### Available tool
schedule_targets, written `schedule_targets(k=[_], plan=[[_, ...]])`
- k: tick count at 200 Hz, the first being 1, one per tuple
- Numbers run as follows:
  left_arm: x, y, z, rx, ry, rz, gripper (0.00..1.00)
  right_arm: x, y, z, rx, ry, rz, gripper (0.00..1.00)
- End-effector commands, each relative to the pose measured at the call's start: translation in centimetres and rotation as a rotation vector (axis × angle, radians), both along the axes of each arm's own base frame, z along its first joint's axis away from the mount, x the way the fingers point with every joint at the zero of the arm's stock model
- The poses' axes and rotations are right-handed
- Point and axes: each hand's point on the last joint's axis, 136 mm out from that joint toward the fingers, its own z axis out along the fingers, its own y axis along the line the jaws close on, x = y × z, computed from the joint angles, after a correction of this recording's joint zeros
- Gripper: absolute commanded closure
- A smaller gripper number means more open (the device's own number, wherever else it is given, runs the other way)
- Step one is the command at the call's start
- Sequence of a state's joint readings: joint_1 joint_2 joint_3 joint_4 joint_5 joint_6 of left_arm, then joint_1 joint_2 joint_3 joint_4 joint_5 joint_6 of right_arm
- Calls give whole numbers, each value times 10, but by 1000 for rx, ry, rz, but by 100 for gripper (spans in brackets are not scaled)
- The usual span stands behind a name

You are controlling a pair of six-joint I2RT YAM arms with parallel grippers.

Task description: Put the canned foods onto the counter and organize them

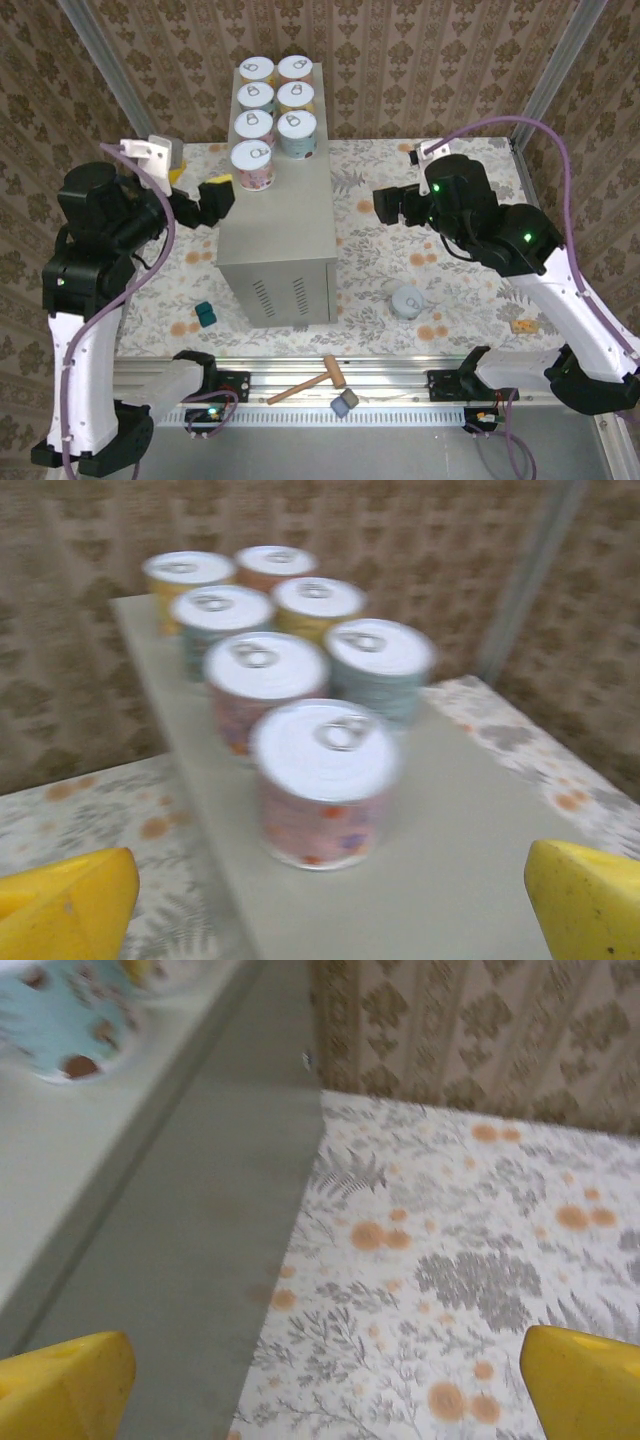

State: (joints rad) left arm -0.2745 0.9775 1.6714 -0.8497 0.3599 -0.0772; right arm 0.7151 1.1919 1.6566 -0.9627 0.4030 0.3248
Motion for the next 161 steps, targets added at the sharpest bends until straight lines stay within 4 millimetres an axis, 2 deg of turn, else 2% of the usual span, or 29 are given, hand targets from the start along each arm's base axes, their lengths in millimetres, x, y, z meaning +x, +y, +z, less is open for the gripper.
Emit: schedule_targets(k=[1,22,40,102,125,161], plan=[[-28,-32,-4,18,45,-207,0,-8,-26,-42,-4,122,-133,0],[-43,-57,-6,45,43,-320,0,-14,-40,-75,11,173,-208,0],[-48,-78,-11,79,41,-385,0,-23,-47,-107,26,219,-246,0],[-64,-144,-19,168,-18,-540,0,-52,-55,-223,87,390,-324,0],[-70,-165,-22,204,-42,-578,0,-60,-48,-249,110,413,-305,0],[-73,-185,-25,223,-49,-606,0,-68,-41,-274,90,454,-286,0]])
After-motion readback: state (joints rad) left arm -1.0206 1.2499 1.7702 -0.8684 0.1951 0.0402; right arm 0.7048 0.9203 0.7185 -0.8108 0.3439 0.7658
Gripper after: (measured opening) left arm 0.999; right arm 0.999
